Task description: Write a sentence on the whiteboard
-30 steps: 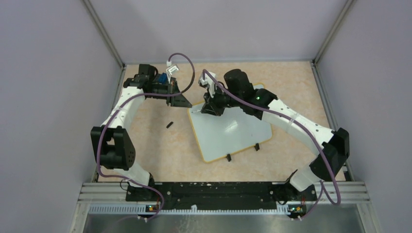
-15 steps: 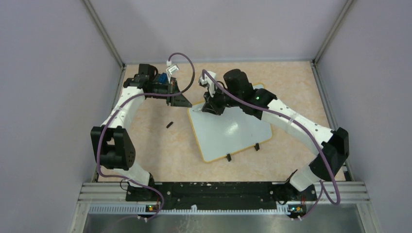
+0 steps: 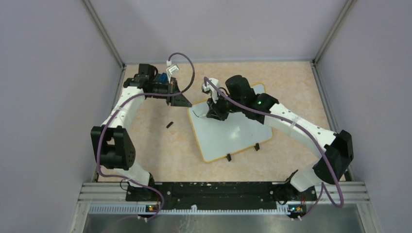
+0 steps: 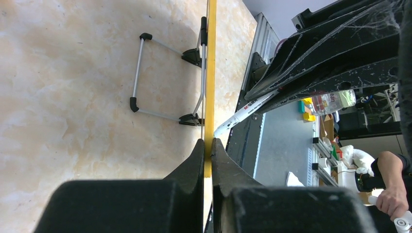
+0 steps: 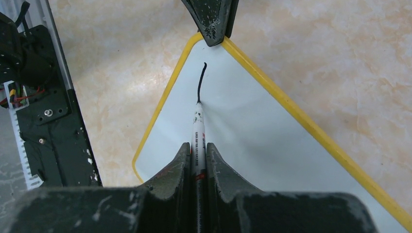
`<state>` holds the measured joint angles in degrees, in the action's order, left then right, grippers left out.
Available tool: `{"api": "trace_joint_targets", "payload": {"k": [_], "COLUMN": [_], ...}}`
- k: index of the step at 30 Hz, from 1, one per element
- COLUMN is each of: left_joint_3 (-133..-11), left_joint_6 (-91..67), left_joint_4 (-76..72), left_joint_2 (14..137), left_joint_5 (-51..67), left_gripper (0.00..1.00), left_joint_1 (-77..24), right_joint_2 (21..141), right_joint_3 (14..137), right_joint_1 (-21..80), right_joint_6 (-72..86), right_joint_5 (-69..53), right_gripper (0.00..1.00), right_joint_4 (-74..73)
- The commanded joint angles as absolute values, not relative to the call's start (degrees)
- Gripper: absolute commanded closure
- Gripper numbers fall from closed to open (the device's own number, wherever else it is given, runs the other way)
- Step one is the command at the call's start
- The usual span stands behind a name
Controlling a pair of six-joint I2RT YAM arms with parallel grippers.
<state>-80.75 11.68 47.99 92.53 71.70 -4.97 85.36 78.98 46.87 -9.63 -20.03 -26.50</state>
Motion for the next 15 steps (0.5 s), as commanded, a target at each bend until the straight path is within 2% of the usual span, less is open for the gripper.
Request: {"api": "trace_joint_targets", "payload": {"k": [1,15], "left_joint_3": [-80.9,-80.7], "left_joint_6": [11.4,11.6], "left_joint_4": [47.6,47.7], "left_joint_2": [92.4,92.0], "left_joint_5": [74.0,74.0], "left_gripper": [1.0,1.0], "left_joint_1": [-5.4,-5.4], "right_joint_2": [82.7,81.8], "right_joint_3": [78.3,84.2], "right_joint_1": [47.0,44.0], "right_joint_6": [-10.6,-7.3], "right_joint_5": [-17.9,-24.6], "right_gripper": [1.0,1.0], "right_joint_4": [-26.3,-26.1]}}
